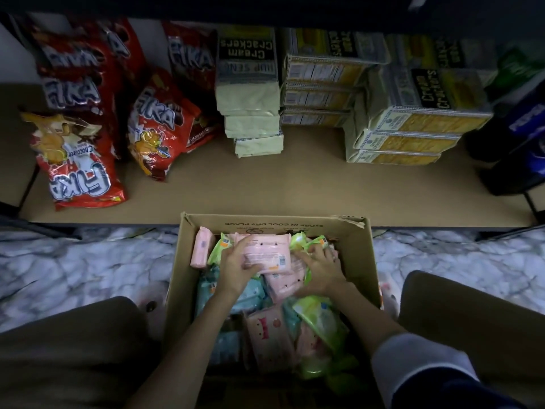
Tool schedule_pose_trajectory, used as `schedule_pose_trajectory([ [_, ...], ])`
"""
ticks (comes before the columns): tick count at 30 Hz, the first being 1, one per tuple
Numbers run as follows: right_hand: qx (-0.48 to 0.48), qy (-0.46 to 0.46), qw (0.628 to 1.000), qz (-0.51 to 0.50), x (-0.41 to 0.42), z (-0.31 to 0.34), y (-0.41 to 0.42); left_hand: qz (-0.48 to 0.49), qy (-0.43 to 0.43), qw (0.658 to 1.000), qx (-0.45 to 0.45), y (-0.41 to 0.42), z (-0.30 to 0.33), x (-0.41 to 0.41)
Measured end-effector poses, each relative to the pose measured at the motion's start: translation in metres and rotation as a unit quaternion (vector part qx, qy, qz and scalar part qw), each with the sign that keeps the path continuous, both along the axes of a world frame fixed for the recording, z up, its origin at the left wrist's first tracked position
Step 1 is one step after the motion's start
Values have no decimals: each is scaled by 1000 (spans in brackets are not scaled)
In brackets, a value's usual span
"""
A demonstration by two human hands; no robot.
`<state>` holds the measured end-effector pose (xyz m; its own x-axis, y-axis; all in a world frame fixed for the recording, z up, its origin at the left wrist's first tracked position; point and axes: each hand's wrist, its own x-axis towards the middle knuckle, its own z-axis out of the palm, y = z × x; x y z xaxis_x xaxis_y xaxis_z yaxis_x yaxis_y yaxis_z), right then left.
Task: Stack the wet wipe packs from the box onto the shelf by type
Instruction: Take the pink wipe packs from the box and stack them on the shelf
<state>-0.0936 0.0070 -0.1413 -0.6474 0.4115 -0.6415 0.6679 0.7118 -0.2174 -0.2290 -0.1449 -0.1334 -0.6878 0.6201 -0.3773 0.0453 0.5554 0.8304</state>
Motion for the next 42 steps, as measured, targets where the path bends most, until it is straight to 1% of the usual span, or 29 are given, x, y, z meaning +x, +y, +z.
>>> schedule_pose_trajectory([
  [3, 60, -59, 995, 62, -9, -2, -4, 23, -24, 999, 39, -5, 1, -8],
  [5, 93, -63, 991, 68, -15, -3, -11, 35, -12, 998, 46, -15, -2, -12],
  [7, 118, -37, 990, 64, -17, -3, -16, 45, -14, 998, 49, -24, -2, -12],
  [12, 127, 42, 990, 35, 7, 3, -18, 59, -33, 994, 83, -29, 8, -14],
  [16, 114, 134, 983, -55, 27, 20, -28, 90, -11, 994, 68, -36, 28, -17],
  [18, 69, 229, 962, -129, 34, 35, -33, 108, -10, 991, 78, -40, 41, -14],
  [20, 42, 311, 929, -195, 40, 51, -38, 127, 1, 987, 95, -44, 54, -9],
  [23, 68, 414, 869, -262, 46, 90, -45, 132, 13, 981, 139, -43, 80, 3],
  [26, 90, 479, 828, -278, 53, 141, -50, 119, 52, 971, 199, -35, 137, 18],
  [29, 94, 513, 802, -292, 67, 196, -51, 99, 116, 955, 253, -29, 195, 29],
  [34, 105, 604, 747, -257, 73, 278, -38, 67, 190, 920, 336, -20, 276, 26],
  [37, 103, 651, 714, -236, 61, 316, -26, 62, 214, 897, 381, -10, 316, 15],
  [39, 121, 673, 694, -224, 50, 337, -16, 57, 236, 884, 399, -2, 340, 7],
  [42, 136, 684, 680, -228, 33, 362, -2, 56, 256, 871, 417, 8, 370, -9],
])
